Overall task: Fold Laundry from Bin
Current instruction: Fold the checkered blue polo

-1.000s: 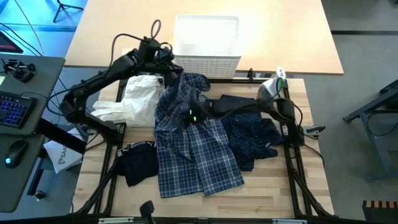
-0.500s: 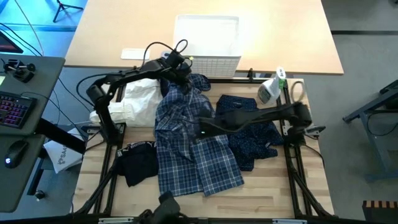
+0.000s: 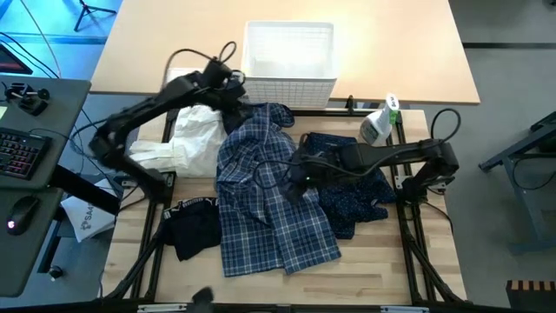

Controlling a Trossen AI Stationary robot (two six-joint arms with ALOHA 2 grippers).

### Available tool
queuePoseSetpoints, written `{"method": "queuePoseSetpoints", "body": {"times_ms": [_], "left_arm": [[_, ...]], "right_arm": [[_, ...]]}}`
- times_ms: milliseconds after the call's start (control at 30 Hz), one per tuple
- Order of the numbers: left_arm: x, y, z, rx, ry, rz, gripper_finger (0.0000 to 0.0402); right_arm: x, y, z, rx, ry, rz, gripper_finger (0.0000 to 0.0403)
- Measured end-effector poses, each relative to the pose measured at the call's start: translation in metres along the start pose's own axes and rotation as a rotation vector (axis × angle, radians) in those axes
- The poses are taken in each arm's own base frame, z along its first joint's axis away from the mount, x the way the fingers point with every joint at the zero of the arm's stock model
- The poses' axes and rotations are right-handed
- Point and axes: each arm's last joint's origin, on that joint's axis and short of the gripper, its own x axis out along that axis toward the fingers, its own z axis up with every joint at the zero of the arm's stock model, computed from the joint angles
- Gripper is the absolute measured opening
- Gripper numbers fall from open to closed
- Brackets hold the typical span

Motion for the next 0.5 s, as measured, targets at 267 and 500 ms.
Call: {"method": "queuePoseSetpoints", "body": {"times_ms": [267, 500], "left_arm": [[-0.081, -0.091, -0.038, -0.076, 0.086, 0.052, 0.0172], [-0.115, -0.168, -0.084, -0.412, 0.142, 0.063, 0.0172]], "right_arm": [[0.043, -0.051, -0.037, -0.112, 0.074, 0.053, 0.0139], [0.042, -0.092, -0.061, -0.104, -0.030, 0.231, 0.0139]]}}
